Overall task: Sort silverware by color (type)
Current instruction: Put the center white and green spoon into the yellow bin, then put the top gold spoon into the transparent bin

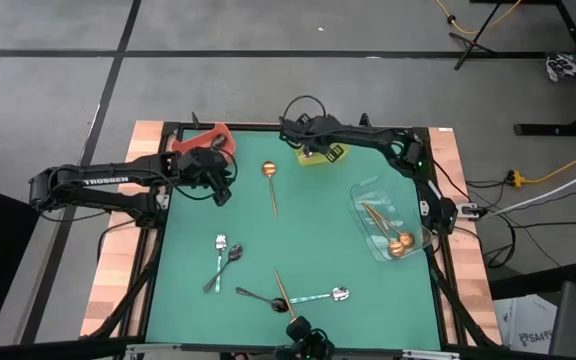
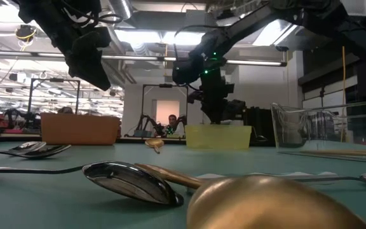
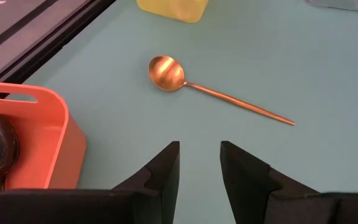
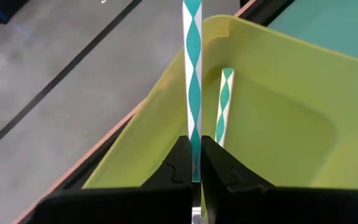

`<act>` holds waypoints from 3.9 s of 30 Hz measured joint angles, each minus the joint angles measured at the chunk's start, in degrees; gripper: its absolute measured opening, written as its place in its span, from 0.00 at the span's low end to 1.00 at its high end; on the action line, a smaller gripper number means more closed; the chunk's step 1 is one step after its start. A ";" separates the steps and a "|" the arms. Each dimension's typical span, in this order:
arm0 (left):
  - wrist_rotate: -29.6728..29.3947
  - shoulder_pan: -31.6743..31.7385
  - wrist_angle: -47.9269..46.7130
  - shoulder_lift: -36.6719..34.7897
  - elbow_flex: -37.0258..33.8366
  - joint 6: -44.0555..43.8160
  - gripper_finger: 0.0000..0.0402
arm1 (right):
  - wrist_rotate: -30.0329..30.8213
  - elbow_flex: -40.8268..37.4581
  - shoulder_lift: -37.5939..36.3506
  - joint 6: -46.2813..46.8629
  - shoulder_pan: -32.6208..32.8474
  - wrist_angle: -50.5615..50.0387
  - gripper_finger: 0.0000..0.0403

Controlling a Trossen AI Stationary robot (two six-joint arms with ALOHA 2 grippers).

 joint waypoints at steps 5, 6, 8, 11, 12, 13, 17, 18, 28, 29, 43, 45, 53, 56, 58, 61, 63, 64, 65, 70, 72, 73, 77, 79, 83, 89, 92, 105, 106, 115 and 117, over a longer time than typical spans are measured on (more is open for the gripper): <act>0.00 0.00 -0.04 0.00 0.00 0.00 0.27 | -0.62 0.00 0.81 0.04 -0.11 0.07 0.02; 0.00 0.00 -0.04 0.00 0.00 0.00 0.27 | -0.60 0.00 0.98 0.04 -0.11 0.09 0.02; 0.00 0.00 -0.04 0.00 0.00 0.00 0.27 | -0.60 0.00 1.14 0.04 -0.09 0.09 0.04; 0.00 0.00 -0.05 0.00 0.00 0.00 0.27 | -0.60 0.00 1.14 0.04 -0.09 0.11 0.06; 0.00 0.00 -0.05 0.00 0.00 0.00 0.27 | -0.60 0.00 1.14 0.04 -0.09 0.09 0.06; 0.00 0.00 -0.06 0.00 0.00 0.00 0.27 | -0.61 0.00 1.14 0.04 -0.09 0.11 0.07; 0.00 0.00 -0.07 0.00 0.00 0.00 0.27 | -0.60 0.00 1.14 0.04 -0.09 0.15 0.07; 0.00 0.00 -0.07 0.00 0.00 0.00 0.27 | -0.60 0.00 1.14 0.04 -0.11 0.15 0.07; 0.00 0.00 -0.09 0.00 0.00 0.00 0.27 | -0.60 0.00 1.14 0.04 -0.11 0.29 0.08; 0.00 0.00 -0.09 0.00 0.00 0.00 0.27 | -0.60 0.00 1.14 0.03 -0.11 0.29 0.08; 0.00 0.00 -0.09 0.00 0.00 0.02 0.27 | -0.63 0.00 1.14 0.02 -0.11 0.31 0.08; 0.00 0.00 -0.09 0.00 0.00 0.00 0.27 | -0.63 0.00 1.14 0.02 -0.11 0.31 0.08; 0.00 0.00 -0.09 0.00 0.00 0.00 0.27 | -0.63 0.00 1.14 0.00 -0.11 0.31 0.10; 0.00 0.00 -0.09 0.00 0.00 0.00 0.27 | -1.58 0.00 1.14 -0.15 -0.01 -0.11 0.14; 0.00 0.00 -0.09 0.00 0.00 0.00 0.27 | -1.97 0.00 1.14 -0.08 -0.02 -0.13 0.17; 0.00 0.00 -0.09 0.00 0.00 0.00 0.27 | -2.13 0.00 1.14 -0.07 0.00 -0.02 0.20; 0.00 0.00 -0.09 0.00 0.00 0.00 0.27 | -2.13 0.00 1.14 -0.07 0.00 -0.15 0.20; 0.00 0.00 -0.09 0.00 0.00 0.00 0.27 | -2.13 0.00 1.14 -0.07 0.00 -0.14 0.20; 0.00 0.00 -0.09 0.00 0.00 0.00 0.27 | -2.13 0.00 1.14 -0.07 0.00 -0.14 0.20; 0.00 0.02 -0.09 0.00 0.00 0.00 0.27 | -2.13 0.00 1.14 -0.19 0.00 -0.15 0.20; 0.00 0.00 -0.09 0.00 0.00 0.00 0.27 | -1.92 0.00 1.14 -0.88 0.00 -0.15 0.20; 0.00 0.01 -0.09 0.00 0.00 0.00 0.27 | -1.25 0.00 1.14 -1.65 0.00 -0.15 0.20; 0.00 0.01 -0.09 0.00 0.00 0.00 0.27 | -0.52 0.00 1.12 -4.84 0.00 -0.16 0.20; 0.00 0.02 -0.09 0.00 0.00 0.00 0.27 | -0.58 0.00 1.12 -6.00 0.00 -0.17 0.20; 0.00 0.02 -0.09 0.00 0.00 0.00 0.27 | -0.58 0.00 1.12 -6.18 0.07 -0.17 0.20; 0.00 0.00 -0.09 0.00 0.00 0.00 0.27 | -0.60 0.00 1.12 -6.21 0.07 -0.17 0.20; 0.00 0.02 -0.09 0.00 0.00 0.00 0.27 | -0.60 0.00 1.12 -6.21 0.07 -0.17 0.20; 0.00 0.02 -0.09 0.00 0.00 0.00 0.27 | 1.11 4.18 1.08 -6.88 0.07 -1.14 0.20; 0.00 0.02 -0.09 0.00 0.00 0.00 0.27 | 1.41 4.90 1.07 -7.67 0.08 -1.91 0.20; 0.00 0.02 -0.09 0.00 0.00 0.00 0.27 | 6.21 12.96 1.03 -16.91 0.49 -12.88 0.20; 0.00 0.02 -0.09 0.00 0.00 0.00 0.27 | 8.71 15.21 1.03 -20.10 0.98 -14.67 0.20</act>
